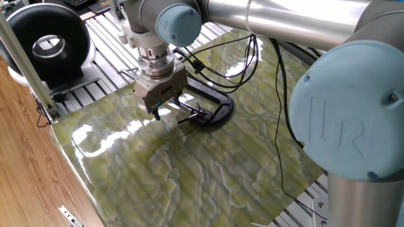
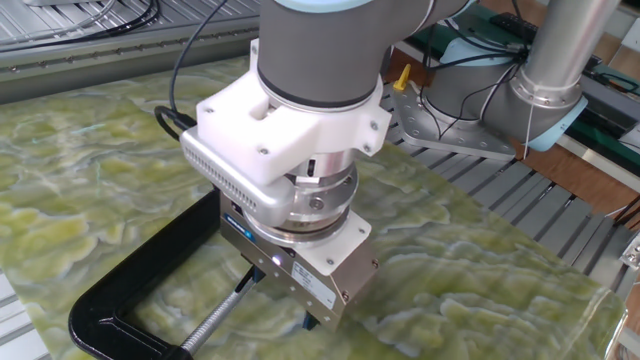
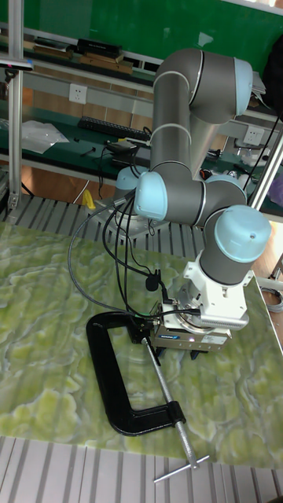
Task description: Turn the hands of a clock
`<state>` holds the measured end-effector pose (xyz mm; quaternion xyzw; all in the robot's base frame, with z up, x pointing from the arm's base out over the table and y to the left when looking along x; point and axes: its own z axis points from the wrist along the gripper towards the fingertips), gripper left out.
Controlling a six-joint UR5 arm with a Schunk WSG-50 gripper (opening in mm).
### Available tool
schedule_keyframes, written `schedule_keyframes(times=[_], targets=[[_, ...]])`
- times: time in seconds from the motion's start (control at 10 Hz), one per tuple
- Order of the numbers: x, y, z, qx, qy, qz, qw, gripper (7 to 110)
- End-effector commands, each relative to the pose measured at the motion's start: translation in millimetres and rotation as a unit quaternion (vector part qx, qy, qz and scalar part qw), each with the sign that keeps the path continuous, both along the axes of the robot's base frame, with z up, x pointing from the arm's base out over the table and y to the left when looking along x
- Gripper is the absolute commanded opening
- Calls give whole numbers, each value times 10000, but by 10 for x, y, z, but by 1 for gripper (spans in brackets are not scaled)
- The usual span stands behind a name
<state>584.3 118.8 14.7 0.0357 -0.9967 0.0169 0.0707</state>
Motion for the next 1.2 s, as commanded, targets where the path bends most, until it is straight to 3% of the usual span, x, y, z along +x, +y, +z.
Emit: schedule_keyframes(times=[0.0,0.2,0.4,0.9,1.0,1.1], targets=[[7,-46,39,-40,9,-21,10000,7],[9,-30,44,-2,8,-29,10000,7],[-16,72,69,190,40,-22,9998,7],[23,45,69,145,-68,-19,9999,7],[65,5,79,84,-144,-8,9999,22],[121,-7,67,95,-266,20,9996,22]])
